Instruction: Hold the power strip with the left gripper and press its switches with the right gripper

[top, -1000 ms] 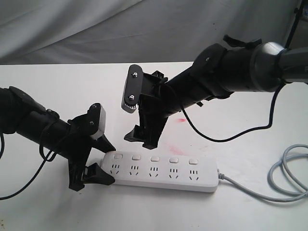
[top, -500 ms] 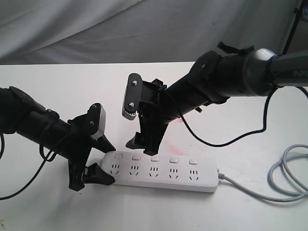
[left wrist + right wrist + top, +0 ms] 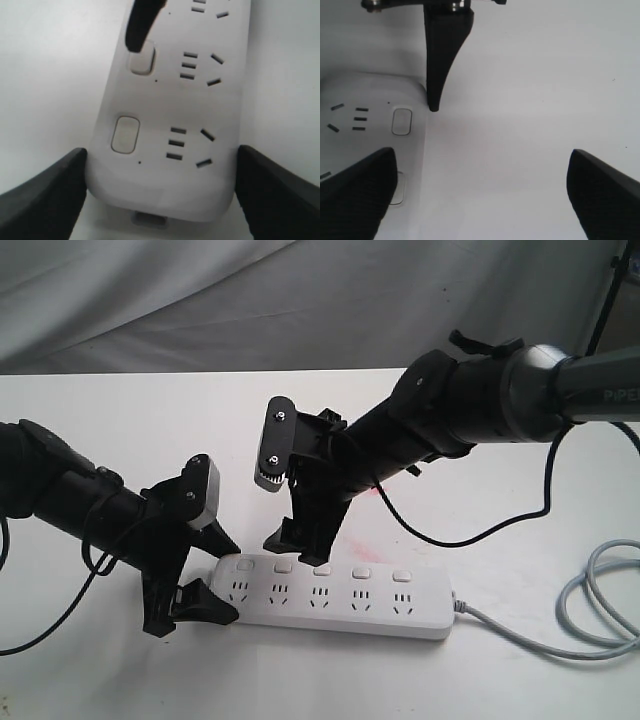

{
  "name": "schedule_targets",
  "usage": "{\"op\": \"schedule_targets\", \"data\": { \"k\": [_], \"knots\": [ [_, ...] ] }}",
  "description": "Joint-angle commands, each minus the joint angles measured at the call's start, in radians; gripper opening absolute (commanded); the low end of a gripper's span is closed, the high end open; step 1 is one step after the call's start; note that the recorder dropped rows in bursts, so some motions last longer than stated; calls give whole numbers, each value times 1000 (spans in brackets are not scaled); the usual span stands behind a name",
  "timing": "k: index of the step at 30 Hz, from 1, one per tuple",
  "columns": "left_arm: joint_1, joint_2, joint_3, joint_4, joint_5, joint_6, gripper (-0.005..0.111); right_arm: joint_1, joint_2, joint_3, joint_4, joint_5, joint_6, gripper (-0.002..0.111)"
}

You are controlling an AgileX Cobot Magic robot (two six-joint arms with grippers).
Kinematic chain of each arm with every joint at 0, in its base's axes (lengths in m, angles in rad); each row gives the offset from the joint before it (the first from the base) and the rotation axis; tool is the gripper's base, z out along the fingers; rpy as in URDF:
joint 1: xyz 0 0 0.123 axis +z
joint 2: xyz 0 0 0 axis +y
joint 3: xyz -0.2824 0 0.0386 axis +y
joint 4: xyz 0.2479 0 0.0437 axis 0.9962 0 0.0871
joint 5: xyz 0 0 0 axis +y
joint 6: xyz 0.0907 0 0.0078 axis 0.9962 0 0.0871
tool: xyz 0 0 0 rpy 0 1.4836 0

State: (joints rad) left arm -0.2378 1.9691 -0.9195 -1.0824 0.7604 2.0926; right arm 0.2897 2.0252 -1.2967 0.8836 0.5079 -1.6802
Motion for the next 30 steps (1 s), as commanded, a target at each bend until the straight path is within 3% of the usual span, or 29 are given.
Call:
{"op": "schedule_targets", "data": {
  "k": [1, 30],
  "knots": [
    [-8, -2, -6, -8, -1, 2, 0, 0, -2, 3, -7, 2, 5, 84],
    [-8, -2, -6, -8, -5, 2, 0, 0, 36, 3, -23, -11, 16, 84]
  ]
}}
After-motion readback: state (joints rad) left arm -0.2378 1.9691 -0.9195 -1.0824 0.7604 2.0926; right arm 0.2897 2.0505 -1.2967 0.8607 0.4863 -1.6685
